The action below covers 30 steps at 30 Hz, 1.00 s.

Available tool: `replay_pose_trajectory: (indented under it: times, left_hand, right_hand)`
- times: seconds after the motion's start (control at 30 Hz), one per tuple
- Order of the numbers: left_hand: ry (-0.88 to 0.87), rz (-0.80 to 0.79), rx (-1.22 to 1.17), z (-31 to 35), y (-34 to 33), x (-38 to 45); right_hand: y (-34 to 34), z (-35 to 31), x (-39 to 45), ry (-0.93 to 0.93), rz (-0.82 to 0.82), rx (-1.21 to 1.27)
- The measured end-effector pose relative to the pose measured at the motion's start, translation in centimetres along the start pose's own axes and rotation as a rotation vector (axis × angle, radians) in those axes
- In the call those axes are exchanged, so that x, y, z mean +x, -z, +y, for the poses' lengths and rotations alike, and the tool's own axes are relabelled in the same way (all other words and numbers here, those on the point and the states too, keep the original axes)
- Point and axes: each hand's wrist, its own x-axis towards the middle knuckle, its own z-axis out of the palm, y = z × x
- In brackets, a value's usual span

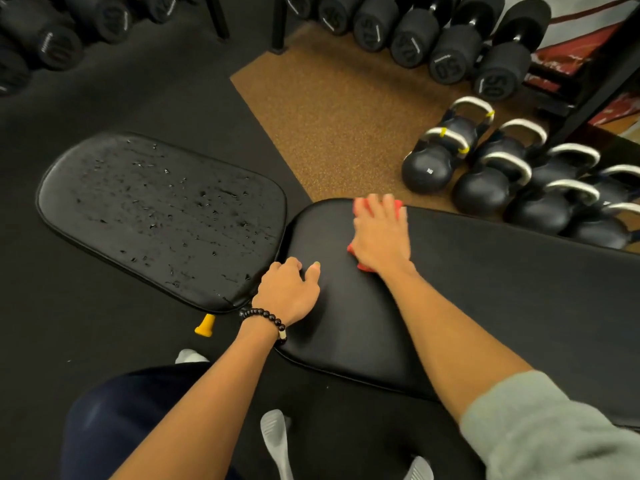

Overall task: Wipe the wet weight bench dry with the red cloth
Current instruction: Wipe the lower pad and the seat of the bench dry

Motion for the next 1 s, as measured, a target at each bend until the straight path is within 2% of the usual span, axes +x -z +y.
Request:
replay_pose_trajectory:
  times: [0.03,0.1,0.2,0.27,0.37,0.43,0.5,0.6,0.7,0.77,0.87,0.93,1.0]
  left_hand:
    - [-0.003,0.019,-0.002,0.1,0.1,0.1]
    - [-0.021,0.060,-0.008,0.4,0.3,0.3]
    - [-0.060,0.122,-0.043,0.5,0.5,0.7]
    - [-0.059,0.148,-0.066,0.3,0.8,0.8]
    - [-0.040,0.170,-0.093,0.0,1.3,0.6]
    - [-0.024,0.209,-0.122,-0.2,1.6,0.5]
    - [-0.005,0.250,-0.143,-0.1,1.9,0.4]
    - [-0.007,0.280,-0.154,0.1,2.1,0.7]
    - [-0.034,0.268,-0.166,0.0,1.9,0.6]
    - [-0.047,0.243,-0.161,-0.2,1.6,0.5]
    - [-0.091,0.198,-0.155,-0.2,0.9,0.2]
    - [-0.129,0.169,-0.133,0.4,0.3,0.1]
    - [-0.151,0.126,-0.111,1.0,-0.4,0.5]
  right_hand:
    - [-0.3,-2.0,-0.3,0.180,-0.007,0.014]
    - [-0.5,-4.2,-2.2,0.493,-0.125,0.105]
    - [0.6,-1.9,-3.8,0.700,-0.229,0.216]
    - [0.7,0.1,-1.2,0.623,-0.155,0.148]
    - [0.3,0.5,3.5,0.237,-0.098,0.102]
    - [-0.3,-2.1,4.5,0.090,-0.063,0.084]
    - [-1.1,-5.2,3.6,0.199,-0.058,0.041]
    - [-1.6,-7.3,-0.7,0.562,-0.133,0.144]
    - [-0.4,-3.8,-5.9,0.639,-0.178,0.200]
    - [0.8,1.1,-7.1,0.548,-0.094,0.078]
    - [1.8,8.3,-4.4,0.099,-0.074,-0.074]
    - [2.2,8.8,-2.3,-0.207,-0.067,-0.066]
    - [1.2,5.0,-0.9,-0.302,-0.029,-0.008]
